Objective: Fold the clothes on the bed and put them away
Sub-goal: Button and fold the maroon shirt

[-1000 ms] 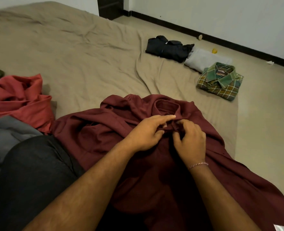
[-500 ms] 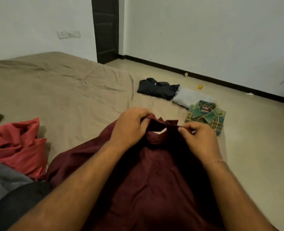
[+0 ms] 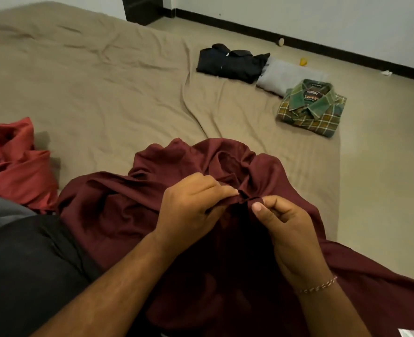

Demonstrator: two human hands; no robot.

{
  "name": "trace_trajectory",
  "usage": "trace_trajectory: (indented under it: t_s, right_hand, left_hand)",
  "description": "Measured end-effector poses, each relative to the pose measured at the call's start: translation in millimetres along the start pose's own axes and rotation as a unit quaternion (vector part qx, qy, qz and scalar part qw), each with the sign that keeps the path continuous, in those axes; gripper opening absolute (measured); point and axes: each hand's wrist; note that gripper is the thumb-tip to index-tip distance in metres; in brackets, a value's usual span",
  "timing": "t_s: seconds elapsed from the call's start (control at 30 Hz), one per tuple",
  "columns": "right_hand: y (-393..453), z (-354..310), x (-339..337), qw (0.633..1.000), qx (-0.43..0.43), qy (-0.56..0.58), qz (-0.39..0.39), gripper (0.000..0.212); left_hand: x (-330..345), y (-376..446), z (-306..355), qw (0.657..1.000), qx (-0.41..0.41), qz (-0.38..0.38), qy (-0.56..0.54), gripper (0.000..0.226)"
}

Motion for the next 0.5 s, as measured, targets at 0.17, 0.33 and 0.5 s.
trace_trajectory:
  t_s: [0.17, 0.33, 0.5]
  right_hand:
    - [0.0, 1.9, 0.1, 0.995, 0.027, 0.099, -0.008, 0.022]
    - [5.7, 7.0, -4.3, 0.993, 0.031, 0.112, -0.014, 0.018]
    - [7.6, 11.4, -2.6, 0.991, 0.040, 0.127, -0.001, 0.024]
  left_hand:
    - [5.4, -2.0, 0.8, 0.999, 0.039, 0.031, 0.015, 0.011]
    - [12.5, -3.8, 2.2, 0.997, 0.057, 0.036, 0.039, 0.011]
    - [22.0, -4.9, 3.5, 0.996, 0.071, 0.021, 0.050, 0.006]
Point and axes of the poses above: each hand's wrist, its own y-axis towards the middle knuckle, its own x-axis out of the palm, z = x × y, and after that the axes turned 6 degrees about -x, right-handed
